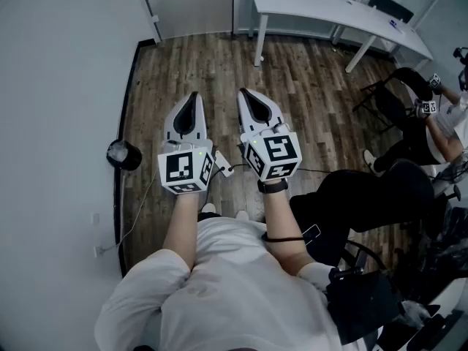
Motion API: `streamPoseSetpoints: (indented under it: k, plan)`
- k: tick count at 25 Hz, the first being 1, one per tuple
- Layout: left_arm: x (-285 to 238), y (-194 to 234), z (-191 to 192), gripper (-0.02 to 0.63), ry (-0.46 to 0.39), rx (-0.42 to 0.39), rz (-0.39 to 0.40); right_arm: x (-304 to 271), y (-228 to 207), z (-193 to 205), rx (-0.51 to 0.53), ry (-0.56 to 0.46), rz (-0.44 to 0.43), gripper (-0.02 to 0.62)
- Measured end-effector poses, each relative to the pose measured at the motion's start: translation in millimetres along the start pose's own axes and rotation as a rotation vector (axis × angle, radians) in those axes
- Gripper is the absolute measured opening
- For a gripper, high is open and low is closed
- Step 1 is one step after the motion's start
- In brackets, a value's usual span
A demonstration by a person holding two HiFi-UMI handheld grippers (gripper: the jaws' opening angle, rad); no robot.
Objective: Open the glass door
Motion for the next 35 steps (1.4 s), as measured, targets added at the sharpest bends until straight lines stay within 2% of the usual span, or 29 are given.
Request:
streamPoseSetpoints:
  k: [3, 10, 14, 19, 22, 23, 25, 26, 27, 28, 31, 35]
  plan:
    - [9.3, -9.1, 6.2, 0.003, 0.013, -0.012, -0.005, 7.4, -6.2, 7.5, -0.03, 0.01, -0.005, 0.003]
    - [14.6, 0.2, 18.5, 0.005, 0.065, -0.058, -0.021, -4.7, 11.0, 25.7, -0.002, 0.035, -0.062, 0.003]
    - [-4.3, 26.5, 38.2, 0.005, 0.104, -0.082, -0.066, -22.0, 8.5, 28.7, -0.078, -0.011, -0.012, 0.003]
    - [-31.3, 43.7, 55.3, 0.005, 0.149, -0.076, -0.056, -52.7, -19.7, 34.7, -0.063, 0.05, 0.047, 0.003]
    - [-45.0, 67.2, 51.6, 0.003, 0.091, -0.02, -0.046, -74.7, -23.4, 44.6, -0.073, 0.074, 0.061, 0.003]
    - [-49.9, 76.5, 47.7, 0.003, 0.052, 0.014, -0.038, -84.3, -18.0, 47.9, -0.063, 0.08, 0.03, 0.003]
    - [-62.5, 94.7, 44.6, 0.003, 0.003, 0.072, -0.031, -106.5, 2.4, 51.6, -0.015, 0.078, -0.12, 0.003]
    - [-70.3, 102.4, 46.3, 0.003, 0.001, 0.078, -0.03, -117.6, 11.4, 52.0, 0.006, 0.066, -0.198, 0.003]
    - [-78.3, 108.8, 49.1, 0.003, 0.008, 0.068, -0.027, -127.2, 14.6, 51.9, 0.008, 0.05, -0.234, 0.003]
    - [-85.8, 114.5, 52.1, 0.003, 0.016, 0.05, -0.021, -135.2, 12.4, 51.2, -0.004, 0.034, -0.226, 0.003]
    - [-102.2, 133.3, 60.0, 0.003, 0.025, 0.029, -0.013, -153.2, -0.7, 46.3, -0.003, -0.008, -0.121, 0.003]
    - [-114.5, 147.7, 80.3, 0.003, 0.025, 0.055, 0.002, -163.6, -17.5, 51.6, 0.059, 0.021, 0.021, 0.003]
Point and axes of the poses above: the fingertips, and each gripper's own axes: x backward along the fingers, y to its left, z out of its underside, the point moved 1 cm from there along x, backward along the fingers, and after that the axes turned 2 degrees about -z, right-handed, at the moved point
